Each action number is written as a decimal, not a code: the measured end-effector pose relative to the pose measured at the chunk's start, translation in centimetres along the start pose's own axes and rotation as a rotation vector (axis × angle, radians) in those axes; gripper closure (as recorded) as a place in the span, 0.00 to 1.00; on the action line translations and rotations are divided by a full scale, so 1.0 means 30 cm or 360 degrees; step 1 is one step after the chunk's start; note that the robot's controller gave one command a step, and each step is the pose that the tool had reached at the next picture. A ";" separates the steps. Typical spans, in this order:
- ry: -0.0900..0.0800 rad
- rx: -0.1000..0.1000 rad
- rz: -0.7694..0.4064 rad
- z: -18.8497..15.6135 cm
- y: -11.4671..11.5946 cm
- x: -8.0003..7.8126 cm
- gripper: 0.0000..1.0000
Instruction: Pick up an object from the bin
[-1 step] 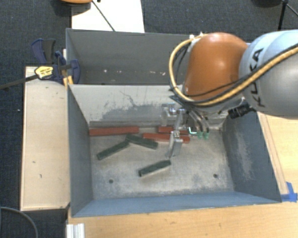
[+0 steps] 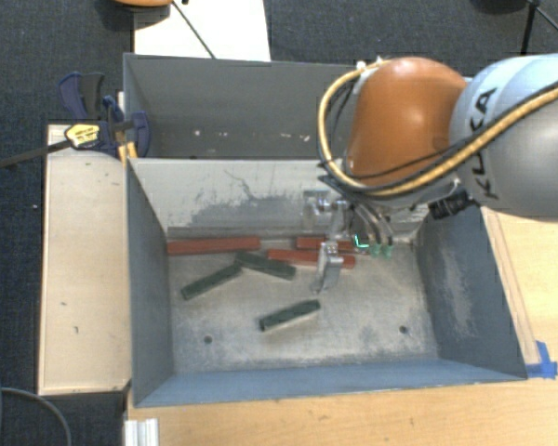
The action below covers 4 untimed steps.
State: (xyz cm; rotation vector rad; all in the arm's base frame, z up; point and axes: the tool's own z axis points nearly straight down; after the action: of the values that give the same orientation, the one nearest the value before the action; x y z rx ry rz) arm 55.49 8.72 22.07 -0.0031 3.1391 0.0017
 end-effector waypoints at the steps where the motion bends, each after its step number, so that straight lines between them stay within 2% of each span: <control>1: -0.0009 -0.0001 -0.0058 0.194 0.027 -0.015 0.00; 2: -0.0003 0.0000 0.0052 0.425 0.113 0.135 0.00; 3: 0.0001 0.0001 -0.0112 0.500 -0.022 0.059 1.00; 4: 0.0001 0.0001 -0.0111 0.500 -0.022 0.059 1.00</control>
Offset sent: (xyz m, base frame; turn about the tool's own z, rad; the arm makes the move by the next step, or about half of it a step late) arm -0.0542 0.0431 -0.1441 0.0463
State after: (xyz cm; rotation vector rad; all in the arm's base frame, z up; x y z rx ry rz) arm 53.75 8.06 7.07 -0.1122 3.1380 0.0007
